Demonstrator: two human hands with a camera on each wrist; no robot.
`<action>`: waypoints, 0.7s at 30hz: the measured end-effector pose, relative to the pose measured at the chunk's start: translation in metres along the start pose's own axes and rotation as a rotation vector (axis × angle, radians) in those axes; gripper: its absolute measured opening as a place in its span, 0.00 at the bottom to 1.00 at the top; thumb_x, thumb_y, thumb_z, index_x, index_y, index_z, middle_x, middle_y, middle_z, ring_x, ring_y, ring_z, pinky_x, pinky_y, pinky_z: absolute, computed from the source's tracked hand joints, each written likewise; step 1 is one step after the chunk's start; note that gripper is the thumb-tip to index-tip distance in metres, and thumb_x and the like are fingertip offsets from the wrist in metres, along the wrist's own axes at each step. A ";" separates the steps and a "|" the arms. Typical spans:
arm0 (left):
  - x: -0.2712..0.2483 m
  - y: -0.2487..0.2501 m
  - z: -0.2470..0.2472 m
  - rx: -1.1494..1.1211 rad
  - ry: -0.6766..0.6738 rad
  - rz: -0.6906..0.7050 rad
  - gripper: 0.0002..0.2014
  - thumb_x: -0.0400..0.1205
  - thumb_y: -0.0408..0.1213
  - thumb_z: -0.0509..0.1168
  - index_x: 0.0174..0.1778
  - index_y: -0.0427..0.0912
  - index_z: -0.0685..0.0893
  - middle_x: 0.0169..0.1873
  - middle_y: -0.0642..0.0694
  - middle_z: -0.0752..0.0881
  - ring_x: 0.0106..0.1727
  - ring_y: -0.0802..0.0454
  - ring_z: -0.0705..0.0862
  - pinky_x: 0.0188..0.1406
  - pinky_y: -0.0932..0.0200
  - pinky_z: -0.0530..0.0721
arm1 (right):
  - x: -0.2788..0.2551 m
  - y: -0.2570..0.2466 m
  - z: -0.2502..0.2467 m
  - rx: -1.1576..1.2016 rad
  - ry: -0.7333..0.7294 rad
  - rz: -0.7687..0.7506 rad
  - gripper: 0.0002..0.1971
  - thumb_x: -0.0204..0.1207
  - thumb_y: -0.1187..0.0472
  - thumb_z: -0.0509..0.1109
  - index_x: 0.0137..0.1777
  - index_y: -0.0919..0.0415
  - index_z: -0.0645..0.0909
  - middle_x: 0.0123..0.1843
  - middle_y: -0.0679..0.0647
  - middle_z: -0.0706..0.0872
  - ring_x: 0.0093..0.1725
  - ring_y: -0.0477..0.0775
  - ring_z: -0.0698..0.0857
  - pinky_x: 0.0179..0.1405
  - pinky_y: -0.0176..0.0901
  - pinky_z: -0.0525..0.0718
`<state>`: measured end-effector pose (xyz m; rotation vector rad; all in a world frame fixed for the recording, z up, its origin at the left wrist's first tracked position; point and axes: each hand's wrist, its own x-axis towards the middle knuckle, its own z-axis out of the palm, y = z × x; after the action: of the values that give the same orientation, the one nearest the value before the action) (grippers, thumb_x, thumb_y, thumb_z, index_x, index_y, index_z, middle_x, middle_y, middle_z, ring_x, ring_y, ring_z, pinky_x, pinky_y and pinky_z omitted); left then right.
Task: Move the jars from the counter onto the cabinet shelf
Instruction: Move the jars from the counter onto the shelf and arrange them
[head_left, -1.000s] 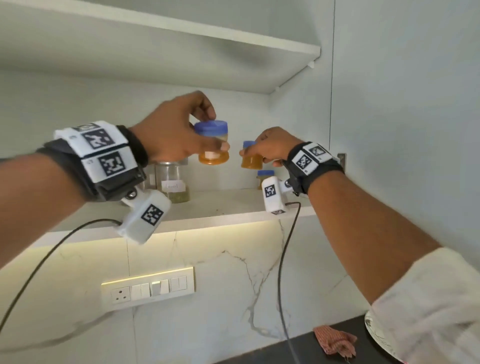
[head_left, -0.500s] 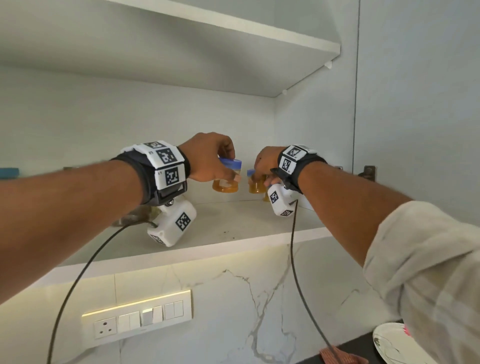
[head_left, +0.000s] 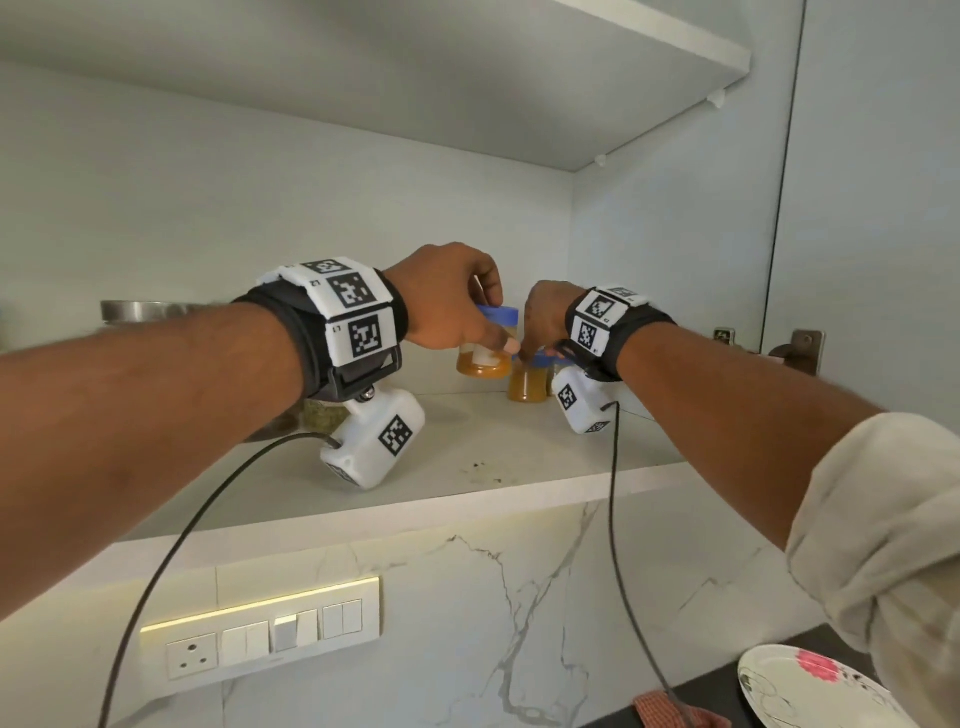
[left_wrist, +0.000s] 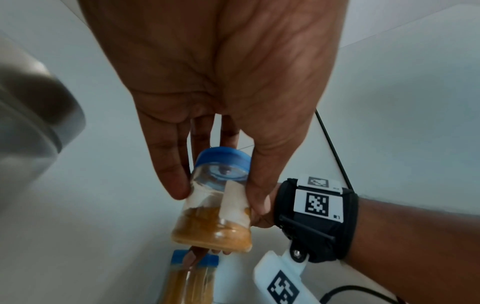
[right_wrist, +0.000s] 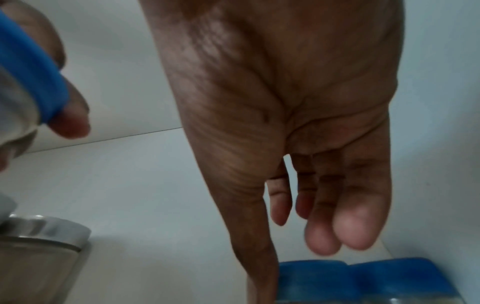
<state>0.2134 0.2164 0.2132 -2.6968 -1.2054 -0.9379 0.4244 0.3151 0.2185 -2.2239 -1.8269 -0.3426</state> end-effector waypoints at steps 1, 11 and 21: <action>0.001 0.001 0.000 -0.012 0.001 -0.002 0.24 0.70 0.57 0.81 0.57 0.50 0.86 0.57 0.50 0.88 0.52 0.49 0.88 0.57 0.48 0.89 | 0.002 0.000 0.002 0.020 -0.009 -0.017 0.23 0.50 0.44 0.89 0.39 0.59 0.90 0.37 0.56 0.95 0.40 0.62 0.96 0.50 0.63 0.97; 0.002 0.001 0.001 -0.062 0.009 -0.027 0.24 0.70 0.54 0.83 0.56 0.48 0.86 0.57 0.48 0.88 0.42 0.53 0.86 0.56 0.47 0.91 | -0.029 0.004 -0.009 0.375 -0.092 -0.008 0.11 0.74 0.59 0.84 0.53 0.61 0.89 0.54 0.58 0.96 0.48 0.58 0.97 0.47 0.51 0.98; 0.008 -0.002 0.004 -0.163 0.124 -0.075 0.55 0.67 0.50 0.86 0.83 0.49 0.57 0.58 0.45 0.87 0.46 0.48 0.88 0.50 0.50 0.87 | -0.094 0.008 -0.062 0.898 -0.247 -0.338 0.10 0.86 0.70 0.69 0.62 0.57 0.84 0.58 0.59 0.93 0.60 0.62 0.96 0.60 0.52 0.92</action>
<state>0.2180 0.2238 0.2142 -2.6814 -1.2656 -1.2446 0.4122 0.2063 0.2452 -1.3785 -1.9218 0.6158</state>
